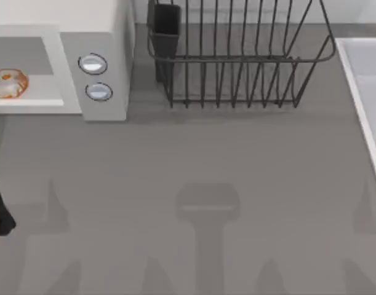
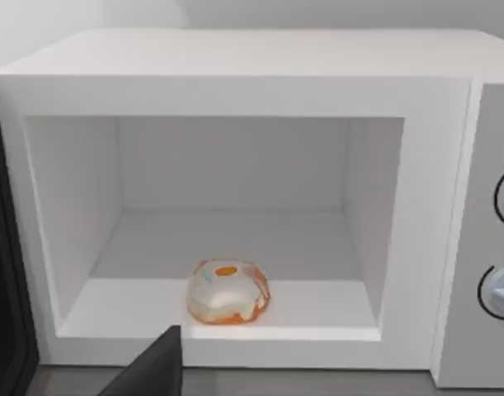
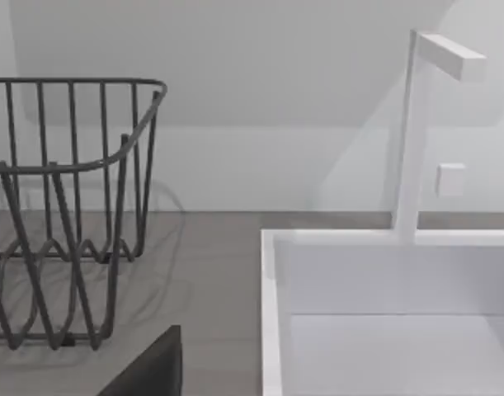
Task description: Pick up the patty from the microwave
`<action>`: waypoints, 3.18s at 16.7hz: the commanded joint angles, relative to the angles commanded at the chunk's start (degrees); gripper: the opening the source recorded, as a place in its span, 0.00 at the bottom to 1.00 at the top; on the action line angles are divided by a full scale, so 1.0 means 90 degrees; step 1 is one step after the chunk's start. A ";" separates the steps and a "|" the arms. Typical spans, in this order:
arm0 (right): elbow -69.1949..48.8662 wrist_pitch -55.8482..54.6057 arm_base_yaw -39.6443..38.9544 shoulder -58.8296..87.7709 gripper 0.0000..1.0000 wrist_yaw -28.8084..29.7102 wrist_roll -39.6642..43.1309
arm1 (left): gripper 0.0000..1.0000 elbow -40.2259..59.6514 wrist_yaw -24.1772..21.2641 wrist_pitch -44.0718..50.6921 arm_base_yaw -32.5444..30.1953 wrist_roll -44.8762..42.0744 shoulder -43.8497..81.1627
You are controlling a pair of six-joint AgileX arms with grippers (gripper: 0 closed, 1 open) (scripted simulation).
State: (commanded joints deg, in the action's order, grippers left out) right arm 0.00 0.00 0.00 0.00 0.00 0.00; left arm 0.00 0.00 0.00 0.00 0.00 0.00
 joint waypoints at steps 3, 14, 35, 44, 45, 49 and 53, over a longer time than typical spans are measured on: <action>0.0000 0.0000 0.0000 0.0000 1.00 0.0000 0.0000 | 1.00 0.0000 0.0000 0.0000 0.0000 0.0000 0.0000; 0.0000 0.0000 0.0000 0.0000 1.00 0.0000 0.0000 | 1.00 0.0000 0.0000 0.0000 0.0000 0.0000 0.0000; 0.0000 0.0000 0.0000 0.0000 1.00 0.0000 0.0000 | 1.00 0.1607 -0.0293 -0.1943 0.0200 -0.0088 0.3853; 0.0000 0.0000 0.0000 0.0000 1.00 0.0000 0.0000 | 1.00 0.4059 -0.0711 -0.4852 0.0527 -0.0252 1.0106; 0.0000 0.0000 0.0000 0.0000 1.00 0.0000 0.0000 | 1.00 0.4324 -0.0755 -0.5168 0.0563 -0.0271 1.0815; 0.0000 0.0000 0.0000 0.0000 1.00 0.0000 0.0000 | 1.00 0.5267 -0.0907 -0.6278 0.0693 -0.0340 1.3355; 0.0000 0.0000 0.0000 0.0000 1.00 0.0000 0.0000 | 1.00 0.5915 -0.1008 -0.7024 0.0785 -0.0392 1.5082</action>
State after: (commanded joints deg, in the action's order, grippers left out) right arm 0.00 0.00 0.00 0.00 0.00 0.00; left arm 53.23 -9.07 -63.22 7.07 -3.53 135.74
